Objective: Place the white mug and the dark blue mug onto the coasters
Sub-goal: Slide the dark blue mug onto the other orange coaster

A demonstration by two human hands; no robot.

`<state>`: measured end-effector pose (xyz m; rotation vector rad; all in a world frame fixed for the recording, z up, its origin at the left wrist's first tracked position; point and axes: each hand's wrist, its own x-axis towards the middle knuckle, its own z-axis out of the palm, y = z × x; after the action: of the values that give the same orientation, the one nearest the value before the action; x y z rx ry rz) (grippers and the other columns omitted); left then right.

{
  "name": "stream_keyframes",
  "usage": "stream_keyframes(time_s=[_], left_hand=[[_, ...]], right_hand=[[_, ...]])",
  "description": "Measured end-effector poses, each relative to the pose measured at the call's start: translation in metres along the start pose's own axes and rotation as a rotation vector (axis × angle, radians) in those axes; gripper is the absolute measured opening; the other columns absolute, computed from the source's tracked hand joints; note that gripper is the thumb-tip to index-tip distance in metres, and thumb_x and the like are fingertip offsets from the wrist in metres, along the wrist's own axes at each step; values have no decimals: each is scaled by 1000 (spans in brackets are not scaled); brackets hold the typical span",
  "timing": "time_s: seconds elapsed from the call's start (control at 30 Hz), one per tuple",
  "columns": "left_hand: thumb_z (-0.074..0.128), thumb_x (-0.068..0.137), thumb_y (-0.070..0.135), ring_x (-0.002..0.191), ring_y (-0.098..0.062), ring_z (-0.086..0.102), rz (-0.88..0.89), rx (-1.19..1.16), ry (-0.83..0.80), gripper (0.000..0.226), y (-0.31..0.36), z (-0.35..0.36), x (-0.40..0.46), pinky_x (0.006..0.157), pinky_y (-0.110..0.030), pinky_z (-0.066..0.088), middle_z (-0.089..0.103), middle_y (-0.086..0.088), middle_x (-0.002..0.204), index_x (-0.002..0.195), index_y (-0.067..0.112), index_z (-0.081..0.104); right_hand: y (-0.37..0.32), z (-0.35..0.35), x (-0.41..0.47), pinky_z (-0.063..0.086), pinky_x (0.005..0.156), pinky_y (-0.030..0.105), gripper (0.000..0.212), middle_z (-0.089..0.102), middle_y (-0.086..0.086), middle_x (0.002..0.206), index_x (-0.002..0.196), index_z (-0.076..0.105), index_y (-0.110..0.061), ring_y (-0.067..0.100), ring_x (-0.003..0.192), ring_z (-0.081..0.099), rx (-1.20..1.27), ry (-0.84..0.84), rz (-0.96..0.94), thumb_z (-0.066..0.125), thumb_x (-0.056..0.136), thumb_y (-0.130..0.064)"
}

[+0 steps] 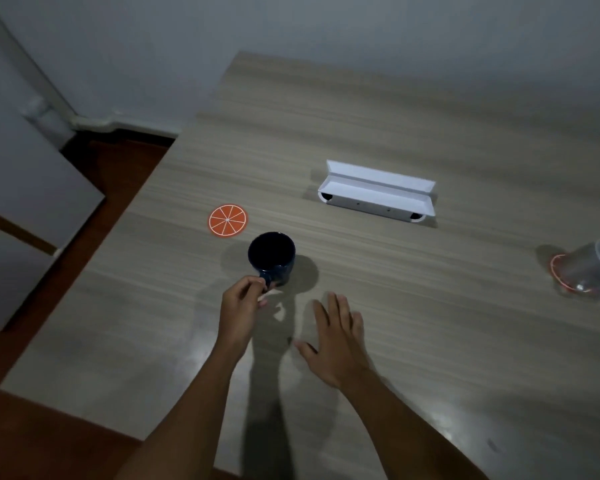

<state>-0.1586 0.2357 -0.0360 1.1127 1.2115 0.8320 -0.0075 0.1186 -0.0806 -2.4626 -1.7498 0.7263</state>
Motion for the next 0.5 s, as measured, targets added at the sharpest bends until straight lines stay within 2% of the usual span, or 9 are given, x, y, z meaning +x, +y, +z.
stream_keyframes(time_s=[0.1, 0.2, 0.37, 0.5], left_hand=[[53, 98, 7, 97, -23, 69, 3, -32, 77, 33, 11, -18, 35, 86, -40, 57, 74, -5, 90, 73, 20, 71], [53, 97, 4, 94, -22, 69, -14, -111, 153, 40, 20, -27, 69, 85, -40, 56, 74, 1, 81, 65, 22, 68], [55, 95, 6, 102, -28, 68, -44, -186, 254, 32, 26, -37, 118, 85, -39, 54, 68, -2, 81, 66, 17, 63], [54, 91, 8, 89, -22, 67, -59, -174, 308, 43, 25, -44, 142, 74, -30, 53, 69, 13, 63, 54, 25, 67]], right_hand=[[-13, 8, 13, -11, 124, 58, 94, -23, 10, 168, 160, -10, -27, 30, 153, -27, -3, -24, 0, 23, 89, -78], [-8, 17, 13, -13, 124, 58, 94, -30, 6, 167, 158, -17, -31, 26, 152, -32, -14, -7, -14, 17, 87, -81], [-2, 21, 14, -12, 125, 54, 93, -27, 1, 168, 159, -14, -34, 21, 153, -30, -43, 22, -11, 16, 86, -83], [-2, 25, 15, -6, 125, 56, 93, -20, 1, 170, 160, -9, -34, 22, 155, -24, -46, 47, -10, 17, 87, -84]])
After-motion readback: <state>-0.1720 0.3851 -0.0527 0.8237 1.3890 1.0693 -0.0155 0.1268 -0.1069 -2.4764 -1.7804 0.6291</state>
